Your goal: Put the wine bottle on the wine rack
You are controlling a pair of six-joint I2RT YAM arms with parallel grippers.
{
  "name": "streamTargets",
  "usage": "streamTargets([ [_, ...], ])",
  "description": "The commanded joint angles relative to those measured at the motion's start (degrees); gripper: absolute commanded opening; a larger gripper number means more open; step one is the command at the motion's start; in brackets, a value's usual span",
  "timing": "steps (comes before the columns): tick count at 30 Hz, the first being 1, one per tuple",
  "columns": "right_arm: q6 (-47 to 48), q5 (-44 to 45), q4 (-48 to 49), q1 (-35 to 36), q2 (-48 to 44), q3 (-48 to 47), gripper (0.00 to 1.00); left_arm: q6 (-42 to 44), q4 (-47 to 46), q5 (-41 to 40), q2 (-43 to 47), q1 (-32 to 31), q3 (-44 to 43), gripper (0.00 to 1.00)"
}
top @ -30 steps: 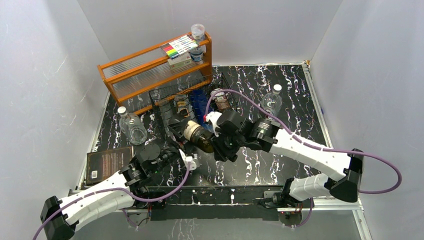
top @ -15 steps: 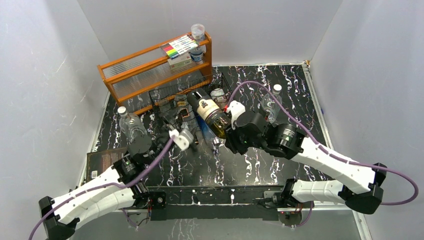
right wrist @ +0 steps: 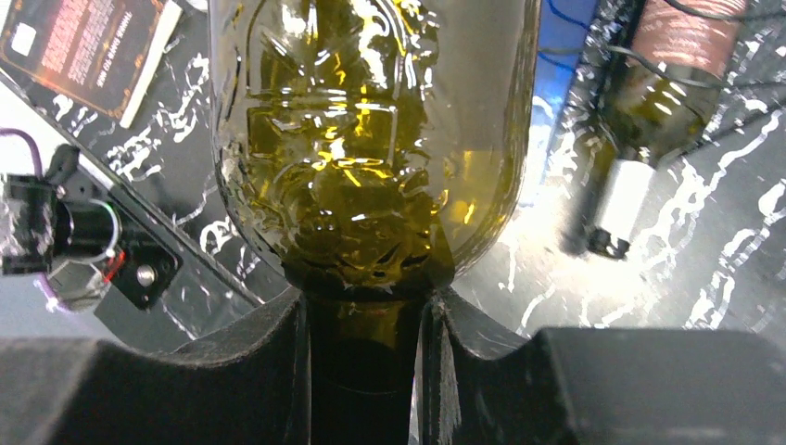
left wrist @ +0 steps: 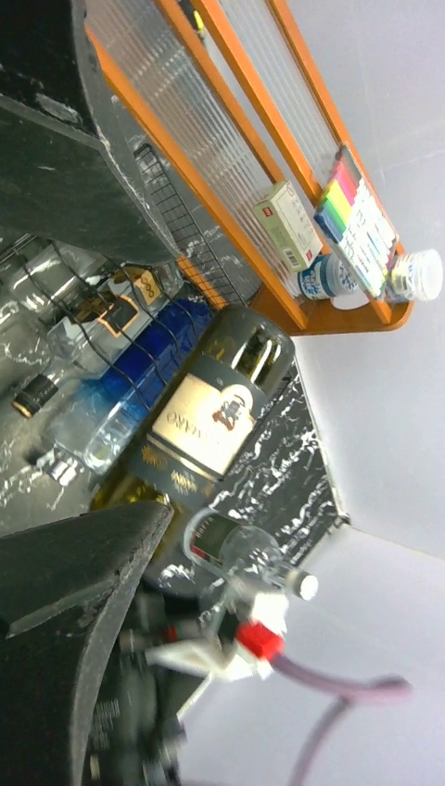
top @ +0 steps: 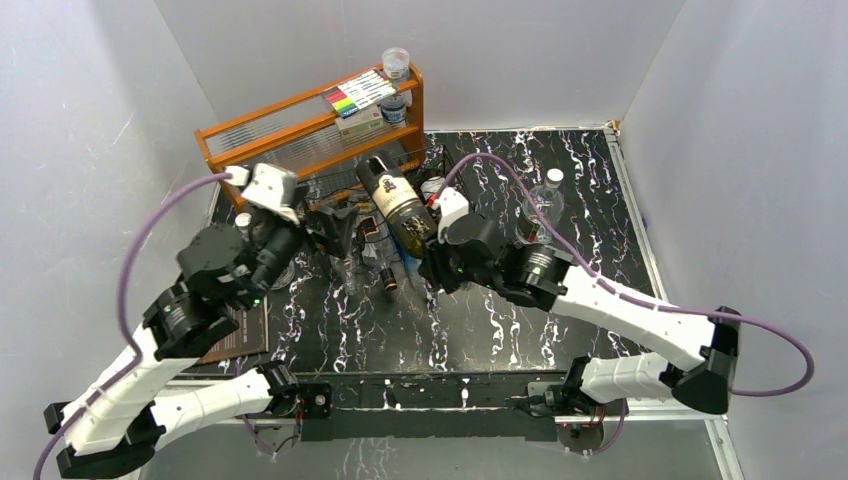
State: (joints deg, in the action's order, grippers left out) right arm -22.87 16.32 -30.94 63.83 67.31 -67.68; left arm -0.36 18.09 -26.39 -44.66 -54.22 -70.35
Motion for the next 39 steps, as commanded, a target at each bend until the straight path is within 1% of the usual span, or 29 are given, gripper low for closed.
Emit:
streamTargets([
  [1, -2.19, 0.51, 20.68, 0.06, 3.85, -2.85, 0.0, -8.68, 6.61, -4.4, 1.98, -0.22, -6.5, 0.98],
  [5, -5.57, -1.43, 24.54, 0.06, 10.27, -5.7, 0.0, -11.48, 8.36, -6.16, 3.11, -0.22, -8.75, 0.98],
  [10, -10.18, -2.49, 29.74, 0.32, 17.32, -7.85, 0.0, -12.45, 8.88, -7.59, 4.83, -0.26, -8.97, 0.98],
  [18, -13.63, -2.75, 31.07, 1.47, 27.64, -15.39, 0.0, -12.92, 9.16, -6.27, 5.47, -0.27, -8.26, 0.98],
  [28, -20.45, -3.21, 30.94, 1.43, 35.5, -19.34, 0.0, -13.0, 9.07, -5.42, 5.72, -0.24, -6.17, 0.98],
  [35, -22.26, -4.68, 30.87, 1.47, 38.45, -20.68, 0.0, -13.0, 9.07, -5.17, 6.24, -0.23, -5.44, 0.98],
  [39, -23.35, -4.54, 28.76, 1.46, 40.49, -22.95, 0.08, -13.08, 9.28, -5.09, 6.34, -0.27, -5.33, 0.98],
])
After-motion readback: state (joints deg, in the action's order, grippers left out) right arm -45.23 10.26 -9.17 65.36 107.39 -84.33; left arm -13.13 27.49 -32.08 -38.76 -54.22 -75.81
